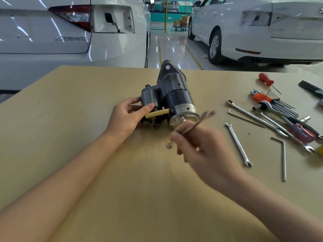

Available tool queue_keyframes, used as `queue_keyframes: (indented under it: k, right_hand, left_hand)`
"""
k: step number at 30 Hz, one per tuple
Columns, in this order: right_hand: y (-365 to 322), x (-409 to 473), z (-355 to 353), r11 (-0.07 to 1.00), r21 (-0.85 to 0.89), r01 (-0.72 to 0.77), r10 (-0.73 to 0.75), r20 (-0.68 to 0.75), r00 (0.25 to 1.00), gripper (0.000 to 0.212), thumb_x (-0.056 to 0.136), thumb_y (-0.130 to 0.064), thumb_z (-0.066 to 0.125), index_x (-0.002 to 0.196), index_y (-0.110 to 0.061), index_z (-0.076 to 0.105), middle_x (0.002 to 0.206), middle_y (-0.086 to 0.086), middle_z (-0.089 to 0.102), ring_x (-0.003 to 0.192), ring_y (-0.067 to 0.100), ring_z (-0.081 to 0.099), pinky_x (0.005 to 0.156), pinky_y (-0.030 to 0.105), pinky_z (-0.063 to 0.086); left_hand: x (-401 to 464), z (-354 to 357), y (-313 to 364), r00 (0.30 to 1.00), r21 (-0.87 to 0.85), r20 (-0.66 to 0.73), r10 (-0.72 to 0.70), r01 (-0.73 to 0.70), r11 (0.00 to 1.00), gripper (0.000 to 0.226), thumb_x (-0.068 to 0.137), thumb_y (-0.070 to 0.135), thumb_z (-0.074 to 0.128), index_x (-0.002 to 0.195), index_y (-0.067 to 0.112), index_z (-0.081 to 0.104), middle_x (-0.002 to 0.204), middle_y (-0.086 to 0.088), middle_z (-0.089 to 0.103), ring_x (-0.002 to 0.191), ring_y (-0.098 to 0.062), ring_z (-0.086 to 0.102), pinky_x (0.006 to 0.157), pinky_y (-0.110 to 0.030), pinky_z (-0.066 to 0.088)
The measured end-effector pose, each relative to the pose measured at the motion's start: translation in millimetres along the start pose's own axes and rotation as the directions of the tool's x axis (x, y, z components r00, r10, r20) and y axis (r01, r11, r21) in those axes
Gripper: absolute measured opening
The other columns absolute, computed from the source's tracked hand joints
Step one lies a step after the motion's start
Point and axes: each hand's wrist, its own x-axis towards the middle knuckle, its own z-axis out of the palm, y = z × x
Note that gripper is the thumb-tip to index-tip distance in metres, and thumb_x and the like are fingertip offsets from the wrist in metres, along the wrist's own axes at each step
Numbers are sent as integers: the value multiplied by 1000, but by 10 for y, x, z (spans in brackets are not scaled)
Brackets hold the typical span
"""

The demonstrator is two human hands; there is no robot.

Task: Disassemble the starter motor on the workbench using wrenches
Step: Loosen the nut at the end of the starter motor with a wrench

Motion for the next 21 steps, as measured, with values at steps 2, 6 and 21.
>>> queue_keyframes:
  k: [2, 6, 21]
  right_hand:
    - [33, 36, -56, 840, 438, -321, 345, 26, 938, 20, 96, -13, 54, 78, -13, 63, 59, -2, 62, 50, 12, 54, 49, 20, 41]
    - [103, 145, -100, 190, 896, -402, 696, 166, 698, 26, 95, -10, 49, 72, -5, 59, 51, 7, 55, 41, 13, 49, 40, 18, 43]
    - [163, 156, -101, 320, 920, -224, 581, -4, 814, 12, 94, -11, 55, 92, 0, 60, 72, 17, 70, 71, 28, 72, 60, 28, 57]
  left_hand:
    - [-2, -5, 6, 1000, 6, -2, 8, -8, 1000, 77, 62, 51, 72, 129, 17, 58, 100, 4, 71, 81, 1, 68, 58, -8, 47]
    - [7, 1, -5, 1000, 3, -1, 10, -10, 1000, 67, 69, 45, 73, 128, 17, 58, 96, 7, 70, 75, 8, 66, 55, -6, 45]
    - [22, -3, -26, 1000, 14, -10, 7, -7, 1000, 59, 78, 36, 74, 131, 15, 56, 97, 7, 70, 76, 5, 67, 56, -9, 48]
